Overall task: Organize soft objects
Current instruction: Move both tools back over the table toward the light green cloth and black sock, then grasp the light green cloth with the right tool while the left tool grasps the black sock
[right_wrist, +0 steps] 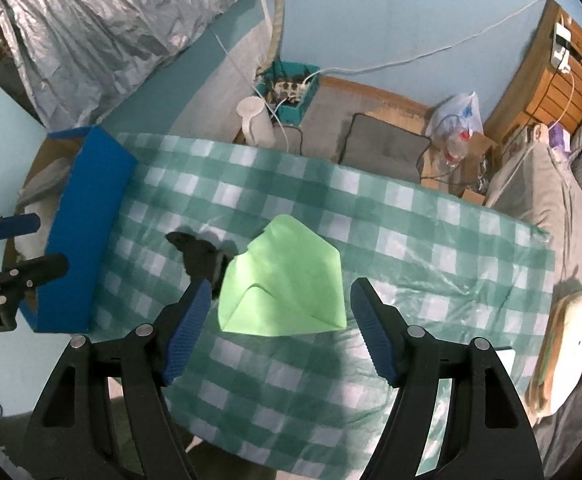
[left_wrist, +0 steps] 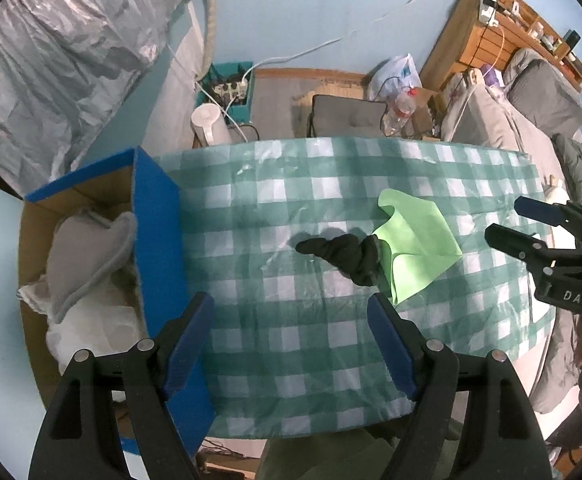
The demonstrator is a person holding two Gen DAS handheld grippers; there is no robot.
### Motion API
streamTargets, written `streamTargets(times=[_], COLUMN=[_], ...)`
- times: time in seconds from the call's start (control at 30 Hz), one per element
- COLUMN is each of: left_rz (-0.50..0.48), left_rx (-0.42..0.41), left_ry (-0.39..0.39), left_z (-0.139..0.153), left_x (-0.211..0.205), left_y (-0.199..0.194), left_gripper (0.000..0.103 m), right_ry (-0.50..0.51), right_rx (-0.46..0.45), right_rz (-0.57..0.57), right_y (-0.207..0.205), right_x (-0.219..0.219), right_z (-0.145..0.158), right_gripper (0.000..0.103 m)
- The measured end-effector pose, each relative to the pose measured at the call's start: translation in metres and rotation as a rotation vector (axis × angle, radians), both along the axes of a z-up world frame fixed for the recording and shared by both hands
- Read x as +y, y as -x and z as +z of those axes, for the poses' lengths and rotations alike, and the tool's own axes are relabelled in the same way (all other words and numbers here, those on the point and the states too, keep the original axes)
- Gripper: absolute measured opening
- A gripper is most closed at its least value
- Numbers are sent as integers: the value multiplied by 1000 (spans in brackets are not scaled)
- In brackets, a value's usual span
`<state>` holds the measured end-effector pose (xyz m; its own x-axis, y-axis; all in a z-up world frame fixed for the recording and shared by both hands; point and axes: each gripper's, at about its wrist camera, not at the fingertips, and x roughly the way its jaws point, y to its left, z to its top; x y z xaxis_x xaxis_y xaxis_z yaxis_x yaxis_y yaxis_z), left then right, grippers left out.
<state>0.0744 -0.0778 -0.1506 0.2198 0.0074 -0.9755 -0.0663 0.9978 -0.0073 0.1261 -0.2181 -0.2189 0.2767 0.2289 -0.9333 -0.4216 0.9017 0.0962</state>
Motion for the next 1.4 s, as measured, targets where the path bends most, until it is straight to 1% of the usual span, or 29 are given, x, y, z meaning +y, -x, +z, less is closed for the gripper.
streamTargets(times=[0.13, 0.27, 0.43, 0.53, 0.6, 0.67, 0.83, 0.97, 1.03, 1.07, 1.13, 1.17, 1.2, 1.23, 1.27, 1.3, 1.4], left_rz=[-5, -9, 8, 24, 31, 39, 51, 57, 61, 64, 65, 64, 62, 59, 56, 55, 51], left_rx=[15, 36, 66, 88, 105, 118, 131, 137, 134, 133, 130, 130, 131, 133, 135, 137, 139], left_ry=[-10, -18, 0, 11, 20, 11, 23, 29, 41, 46, 52, 54, 55, 56, 57, 59, 69], left_z=[-15, -34, -58, -73, -84, -91, -99, -101, -100, -100, -99, -99, -100, -100, -101, -101, -102], left_x=[-3, -8, -8, -8, -8, -8, -7, -9, -10, -10, -10, -11, -12, -13, -14, -15, -19], left_y=[-8, -17, -26, -31, -33, -36, -40, -42, -43, -44, -46, -47, -49, -50, -50, -52, -56], left_gripper=[80, 80, 80, 80, 80, 80, 80, 80, 80, 80, 80, 80, 81, 81, 81, 81, 81], right_ry=[8, 25, 62, 93, 109, 114, 158, 169, 185, 187, 183, 181, 179, 175, 170, 157, 137], right_rx=[15, 38, 60, 62, 45, 46, 53, 62, 38, 30, 12, 5, 3, 5, 13, 24, 33], right_rz=[25, 67, 110, 124, 128, 133, 151, 164, 176, 178, 177, 178, 177, 175, 174, 171, 155], right_y=[-8, -15, -21, -23, -24, -25, -25, -20, -15, -14, -12, -11, -9, -9, -8, -7, -7], right_x=[3, 12, 22, 25, 26, 28, 32, 33, 34, 35, 33, 33, 33, 31, 30, 29, 23], right_z=[-20, -47, -76, -90, -95, -102, -118, -125, -126, -126, -124, -123, -122, -120, -119, -118, -116], right_gripper=[73, 73, 73, 73, 73, 73, 73, 73, 72, 70, 62, 52, 39, 30, 10, 6, 6])
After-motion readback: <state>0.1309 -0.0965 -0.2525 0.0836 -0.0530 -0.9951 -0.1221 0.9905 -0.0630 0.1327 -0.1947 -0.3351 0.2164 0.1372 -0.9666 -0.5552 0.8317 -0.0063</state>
